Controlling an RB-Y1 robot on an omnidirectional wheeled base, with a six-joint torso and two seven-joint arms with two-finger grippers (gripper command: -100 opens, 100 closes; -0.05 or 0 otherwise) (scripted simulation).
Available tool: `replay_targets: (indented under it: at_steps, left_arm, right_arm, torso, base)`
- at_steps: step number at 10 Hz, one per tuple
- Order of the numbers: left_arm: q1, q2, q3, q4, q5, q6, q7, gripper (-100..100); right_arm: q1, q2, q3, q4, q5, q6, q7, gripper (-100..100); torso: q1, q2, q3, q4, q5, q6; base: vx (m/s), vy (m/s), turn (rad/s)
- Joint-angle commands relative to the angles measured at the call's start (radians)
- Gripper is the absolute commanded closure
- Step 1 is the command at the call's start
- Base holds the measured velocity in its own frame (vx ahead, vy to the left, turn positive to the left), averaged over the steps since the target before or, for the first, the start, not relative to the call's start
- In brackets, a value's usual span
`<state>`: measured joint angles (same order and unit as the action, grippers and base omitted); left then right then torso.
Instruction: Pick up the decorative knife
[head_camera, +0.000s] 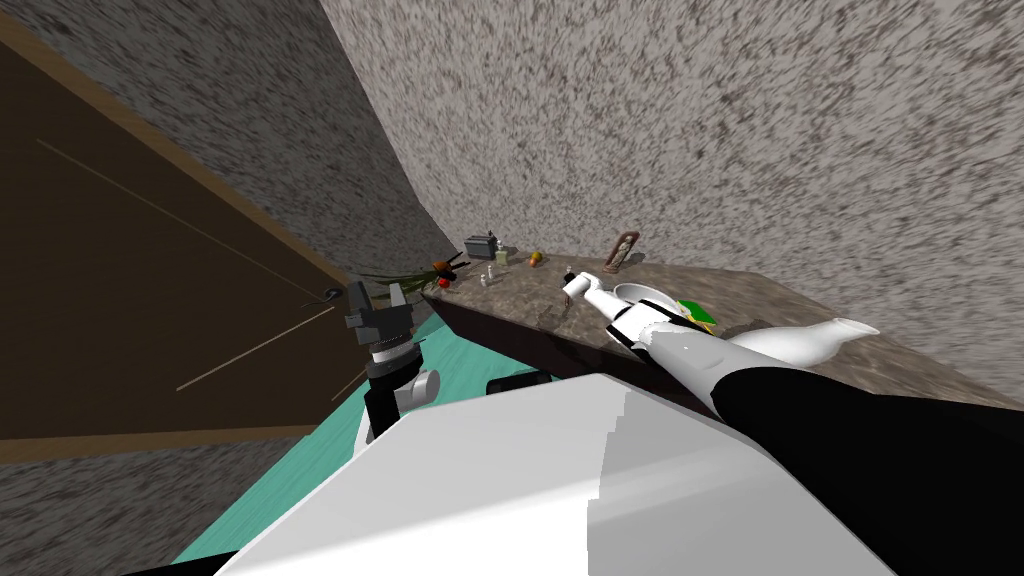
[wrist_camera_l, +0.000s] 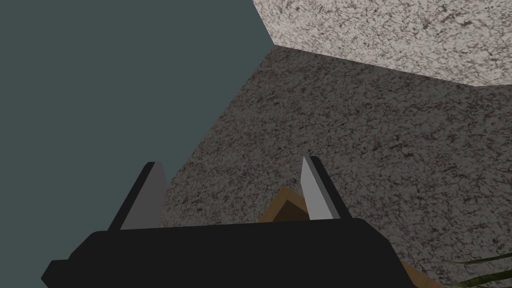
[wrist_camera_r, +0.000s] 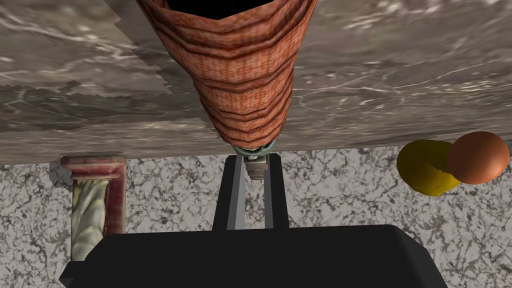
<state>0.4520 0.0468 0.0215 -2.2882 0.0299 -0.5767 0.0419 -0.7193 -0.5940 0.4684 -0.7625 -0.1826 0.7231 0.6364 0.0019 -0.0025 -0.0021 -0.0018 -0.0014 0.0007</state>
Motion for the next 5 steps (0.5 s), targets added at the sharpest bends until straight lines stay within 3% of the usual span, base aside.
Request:
replay_targets:
  at_steps: [1,2,3,4,5]
  left_arm:
    - [0.0,0.0,0.0,0.0,0.0,0.0,0.0,0]
    - [0.0,0.0,0.0,0.0,0.0,0.0,0.0,0]
    - [0.0,0.0,0.0,0.0,0.0,0.0,0.0,0]
    - [0.0,0.0,0.0,0.0,0.0,0.0,0.0,0]
    - [0.0,0.0,0.0,0.0,0.0,0.0,0.0,0]
  right_arm:
    - [0.0,0.0,0.0,0.0,0.0,0.0,0.0,100]
    - [0.0,-0.001,0.0,0.0,0.0,0.0,0.0,100]
    - [0.0,-0.001,0.0,0.0,0.001,0.001,0.0,0]
    - [-0.002,-0.002,0.0,0.0,0.001,0.0,0.001,100]
    - [-0.002,-0.003,-0.001,0.0,0.001,0.0,0.0,0]
  torso:
    - [0.0,0.0,0.0,0.0,0.0,0.0]
    - [0.0,-0.001,-0.001,-0.001,-0.001,0.0]
    - [0.0,-0.001,-0.001,-0.001,-0.001,-0.001]
    - [-0.001,-0.002,-0.002,-0.002,-0.002,0.0]
    - [-0.001,-0.002,-0.002,-0.002,-0.002,-0.001]
  base:
    - [0.0,0.0,0.0]
    - [0.0,0.0,0.0]
    - [0.0,0.0,0.0]
    - [0.0,0.0,0.0]
    - [0.0,0.0,0.0]
